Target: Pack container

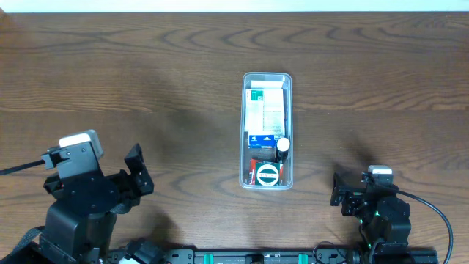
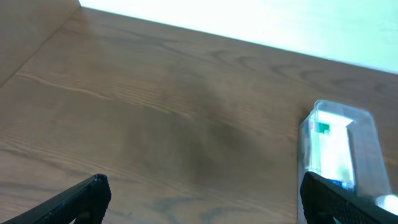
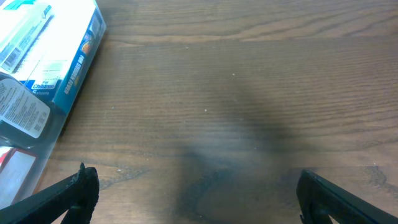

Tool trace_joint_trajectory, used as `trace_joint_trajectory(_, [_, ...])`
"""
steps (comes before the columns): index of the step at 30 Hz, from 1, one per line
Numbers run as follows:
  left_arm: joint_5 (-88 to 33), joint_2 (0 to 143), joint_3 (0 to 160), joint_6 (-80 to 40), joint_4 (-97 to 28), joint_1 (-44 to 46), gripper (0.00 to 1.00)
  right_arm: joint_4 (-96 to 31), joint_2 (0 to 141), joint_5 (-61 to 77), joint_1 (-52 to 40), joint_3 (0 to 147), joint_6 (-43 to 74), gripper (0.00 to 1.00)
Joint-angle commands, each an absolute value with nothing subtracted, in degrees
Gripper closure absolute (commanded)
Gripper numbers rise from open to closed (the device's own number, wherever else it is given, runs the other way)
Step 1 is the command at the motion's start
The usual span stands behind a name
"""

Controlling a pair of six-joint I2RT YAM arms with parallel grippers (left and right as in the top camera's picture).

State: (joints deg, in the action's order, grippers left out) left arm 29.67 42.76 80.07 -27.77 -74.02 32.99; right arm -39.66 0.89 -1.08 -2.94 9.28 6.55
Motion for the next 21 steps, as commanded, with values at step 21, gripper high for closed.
trace_joint_trajectory(21, [-0.64,23.99,47.03,-1.48,-43.42,1.23,0.02,-39.94,0.4,-1.04,-3.29,9.04,7.03,0.01])
